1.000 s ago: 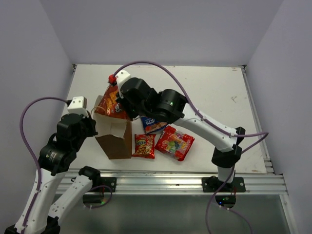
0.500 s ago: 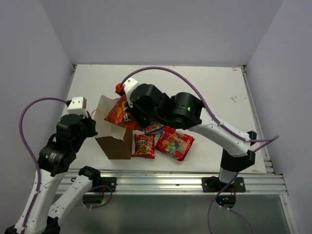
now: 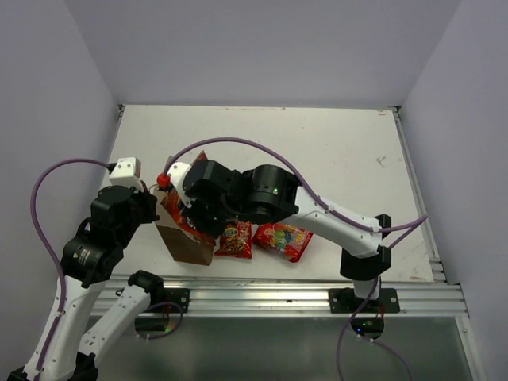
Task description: Place the snacks into the paper bag
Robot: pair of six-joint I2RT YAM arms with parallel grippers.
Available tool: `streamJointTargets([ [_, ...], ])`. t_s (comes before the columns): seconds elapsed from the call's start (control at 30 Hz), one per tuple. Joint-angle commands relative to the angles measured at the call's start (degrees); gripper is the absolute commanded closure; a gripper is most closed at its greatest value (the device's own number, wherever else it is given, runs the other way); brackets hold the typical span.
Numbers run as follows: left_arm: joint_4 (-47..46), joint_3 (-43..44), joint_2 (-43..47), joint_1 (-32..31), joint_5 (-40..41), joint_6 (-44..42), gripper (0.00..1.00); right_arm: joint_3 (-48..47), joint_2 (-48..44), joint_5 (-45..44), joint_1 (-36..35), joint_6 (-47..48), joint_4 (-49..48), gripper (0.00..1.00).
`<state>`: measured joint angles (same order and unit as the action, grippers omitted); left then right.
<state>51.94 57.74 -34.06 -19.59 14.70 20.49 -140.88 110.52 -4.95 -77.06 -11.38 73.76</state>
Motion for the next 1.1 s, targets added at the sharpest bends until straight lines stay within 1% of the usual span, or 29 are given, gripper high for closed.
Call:
streamJointTargets([
  [0.0, -1.49, 2.29, 0.31, -0.18, -1.34, 0.6, 1.0, -3.35, 0.84, 3.99, -1.34, 2.59, 5.53, 1.0],
  [0.1, -1.58, 2.21, 0.49, -0.18, -1.6, 0.6, 1.0, -6.76, 2.06, 2.32, -1.34, 3.03, 3.77, 1.0],
  [0.17, -1.41, 2.21, 0.66, -0.18, -1.95, 0.6, 1.0, -12.02, 3.55, 0.12, -1.34, 3.29, 3.15, 1.0],
  [0.23, -1.32, 2.29, 0.75, -0.18, -2.22, 0.34, 1.0, -12.93, 3.83, -1.28, -1.34, 3.64, 0.09, 1.0],
  [0.4, -0.7, 2.73, 1.1, -0.18, -2.48, 0.25, 1.0, -9.77, 1.19, -4.19, -1.25, 4.17, -9.49, 1.0],
  [0.5, -0.7, 2.82, 1.19, -0.18, -2.57, 0.25, 1.0, -9.5, 2.59, -3.05, -0.73, 4.17, -11.17, 1.0],
  [0.7, -0.7, 3.35, 1.45, -0.18, -3.01, 0.25, 1.0, -9.33, 8.21, -2.79, -0.11, 5.84, -14.42, 1.0],
  [0.8, -0.53, 3.17, 1.81, -0.18, -3.18, 0.34, 1.0, -8.72, 9.54, -0.77, 1.99, 4.53, -16.88, 1.0],
  [0.9, -0.53, 2.82, 2.07, -0.18, -3.1, 0.43, 1.0, -5.9, 10.33, 1.34, 5.32, 3.3, -19.69, 1.0],
  [1.07, -0.79, 2.47, 2.16, -0.18, -3.1, 0.52, 1.0, -6.25, 14.54, 1.35, 7.8, 3.2, -19.27, 1.0],
])
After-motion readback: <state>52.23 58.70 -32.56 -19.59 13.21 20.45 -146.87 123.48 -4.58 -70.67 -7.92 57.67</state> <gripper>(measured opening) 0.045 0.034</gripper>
